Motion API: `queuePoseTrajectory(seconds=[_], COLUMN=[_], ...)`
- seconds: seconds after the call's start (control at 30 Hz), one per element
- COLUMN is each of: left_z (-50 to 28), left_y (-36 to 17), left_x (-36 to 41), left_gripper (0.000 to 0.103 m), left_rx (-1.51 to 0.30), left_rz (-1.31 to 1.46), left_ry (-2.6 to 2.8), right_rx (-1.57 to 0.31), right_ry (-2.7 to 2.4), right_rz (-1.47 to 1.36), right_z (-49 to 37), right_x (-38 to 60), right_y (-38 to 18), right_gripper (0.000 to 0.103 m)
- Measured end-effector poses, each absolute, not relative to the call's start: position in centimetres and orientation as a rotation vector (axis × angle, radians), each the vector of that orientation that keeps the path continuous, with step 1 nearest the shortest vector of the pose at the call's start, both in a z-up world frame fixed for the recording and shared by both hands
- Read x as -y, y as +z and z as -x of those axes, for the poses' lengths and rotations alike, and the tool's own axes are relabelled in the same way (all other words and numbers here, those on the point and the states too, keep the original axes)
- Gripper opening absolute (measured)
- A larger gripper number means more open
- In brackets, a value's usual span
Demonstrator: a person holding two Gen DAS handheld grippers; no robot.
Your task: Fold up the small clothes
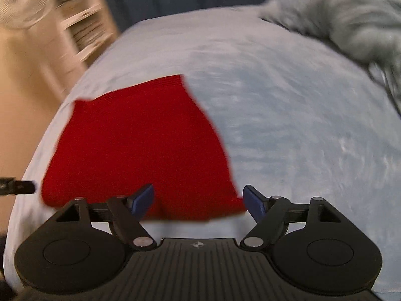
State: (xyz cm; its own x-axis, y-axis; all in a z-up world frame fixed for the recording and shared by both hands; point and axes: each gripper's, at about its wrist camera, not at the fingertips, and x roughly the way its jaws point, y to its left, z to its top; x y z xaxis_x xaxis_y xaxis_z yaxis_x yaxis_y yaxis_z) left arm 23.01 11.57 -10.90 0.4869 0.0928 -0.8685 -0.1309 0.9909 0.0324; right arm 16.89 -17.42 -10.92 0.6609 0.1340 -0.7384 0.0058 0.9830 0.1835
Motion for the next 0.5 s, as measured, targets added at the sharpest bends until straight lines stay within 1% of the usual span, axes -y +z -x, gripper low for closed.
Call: queuePoseTrajectory(seconds=[0.1,0.17,0.27,0.37,0.5], left_z=[-19.7,-18.1,-15.8,-13.7,-11.8], left_y=[-10.3,-9.5,-7.4,-5.6,-3.9], left_x=[-10.1,-8.7,-7.3,-6.4,-5.7], left_gripper=[0.103,0.103,0.103,0.103,0.103], left_rx=[-1.041,-1.029,-0.959,-0.915,-0.863], left_rz=[0.093,0.038,-0.037,-0.025,-0.032], left_ry=[0.12,0.102,0.111,0.09,0.068], right_rx=[-0.809,-0.787,-0.767,-0.772,-0.729], right_ry=[0.08,0.075,0.066,0.058,0.065], right_rz=[-0.115,-0.095,-0.092,-0.11,-0.068], right_z=[-14.2,-12.7,-11.0,-9.7,-7.6], right_x=[15.8,15.2,14.8,14.1,13.3], right_y=[-9.2,-8.0,-6.5,-5.3,-3.9], right_gripper=[0.082,0.082,0.083,0.083,0.083])
